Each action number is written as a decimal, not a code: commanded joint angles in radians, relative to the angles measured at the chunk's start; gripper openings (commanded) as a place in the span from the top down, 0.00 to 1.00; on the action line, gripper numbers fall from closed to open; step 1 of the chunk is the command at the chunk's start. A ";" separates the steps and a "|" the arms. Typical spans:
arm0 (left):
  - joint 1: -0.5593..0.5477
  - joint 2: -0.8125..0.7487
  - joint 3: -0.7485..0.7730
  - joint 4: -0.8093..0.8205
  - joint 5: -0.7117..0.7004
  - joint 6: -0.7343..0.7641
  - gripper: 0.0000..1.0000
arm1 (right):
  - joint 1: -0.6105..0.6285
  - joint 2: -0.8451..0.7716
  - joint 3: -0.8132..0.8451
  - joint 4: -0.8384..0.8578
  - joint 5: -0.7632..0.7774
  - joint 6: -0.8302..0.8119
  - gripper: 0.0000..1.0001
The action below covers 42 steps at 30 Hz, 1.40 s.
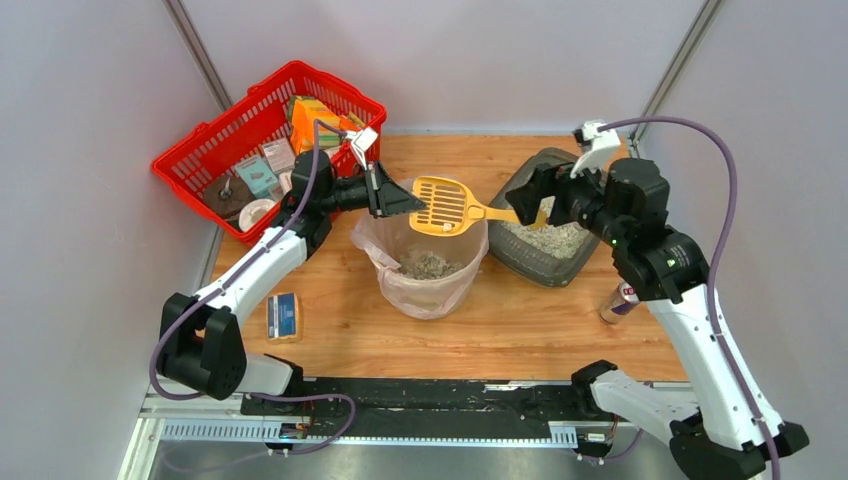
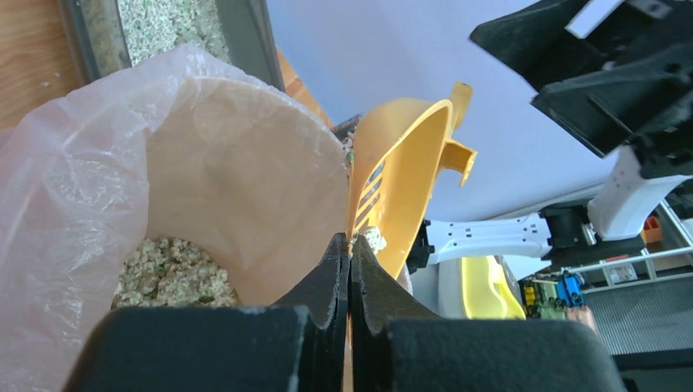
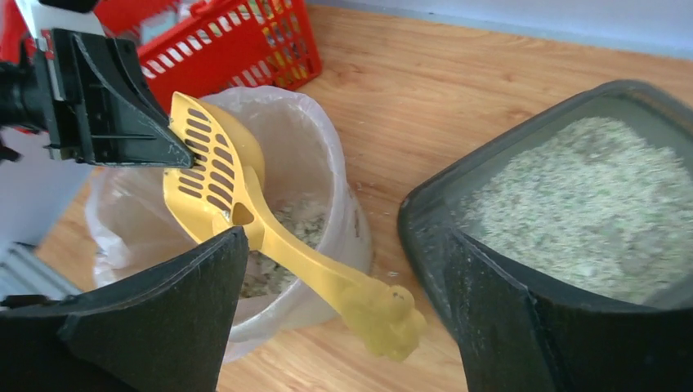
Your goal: Clean the litter box
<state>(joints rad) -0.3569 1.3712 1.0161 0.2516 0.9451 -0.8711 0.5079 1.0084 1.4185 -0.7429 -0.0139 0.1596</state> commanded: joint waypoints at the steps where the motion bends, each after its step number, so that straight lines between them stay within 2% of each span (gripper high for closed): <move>1: 0.029 -0.020 -0.016 0.159 0.027 -0.080 1.00 | -0.173 -0.074 -0.111 0.199 -0.441 0.231 0.10; 2: 0.033 -0.021 -0.019 0.184 0.029 -0.097 1.00 | -0.201 -0.088 -0.127 0.214 -0.489 0.245 0.10; 6: 0.047 -0.015 -0.042 0.310 0.046 -0.190 1.00 | -0.239 -0.146 -0.185 0.229 -0.511 0.247 0.09; 11: 0.050 -0.011 -0.050 0.348 0.047 -0.226 1.00 | -0.259 -0.168 -0.251 0.324 -0.625 0.297 0.11; 22: 0.049 0.000 -0.056 0.368 0.055 -0.241 1.00 | -0.261 -0.192 -0.263 0.434 -0.626 0.325 0.35; 25: 0.049 0.005 -0.056 0.370 0.058 -0.243 1.00 | -0.259 -0.197 -0.266 0.458 -0.618 0.336 0.43; 28: 0.049 0.005 -0.056 0.370 0.060 -0.238 1.00 | -0.259 -0.195 -0.268 0.461 -0.606 0.333 0.58; 29: 0.049 0.005 -0.056 0.370 0.060 -0.236 1.00 | -0.259 -0.195 -0.268 0.462 -0.601 0.333 0.68; 31: 0.049 0.005 -0.056 0.368 0.061 -0.229 1.00 | -0.259 -0.195 -0.267 0.455 -0.590 0.325 0.78; 33: 0.049 0.006 -0.054 0.367 0.063 -0.224 1.00 | -0.259 -0.192 -0.253 0.418 -0.575 0.307 0.84; 35: 0.049 0.014 -0.048 0.351 0.069 -0.217 1.00 | -0.259 -0.189 -0.242 0.389 -0.554 0.281 0.96; 36: 0.049 0.017 -0.034 0.291 0.070 -0.183 0.99 | -0.259 -0.191 -0.237 0.358 -0.529 0.271 1.00; 37: 0.049 0.020 -0.025 0.255 0.075 -0.160 0.89 | -0.259 -0.195 -0.230 0.347 -0.523 0.261 1.00; 39: 0.049 0.019 -0.007 0.172 0.073 -0.097 0.76 | -0.259 -0.205 -0.227 0.323 -0.499 0.239 1.00; 40: 0.049 0.011 -0.001 0.144 0.067 -0.076 0.60 | -0.259 -0.209 -0.216 0.314 -0.495 0.232 1.00; 42: 0.049 0.000 0.021 0.050 0.058 -0.002 0.50 | -0.259 -0.212 -0.196 0.271 -0.483 0.200 1.00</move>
<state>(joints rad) -0.3122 1.3937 0.9661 0.4480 0.9939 -1.0241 0.2543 0.8169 1.1564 -0.4065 -0.5873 0.4511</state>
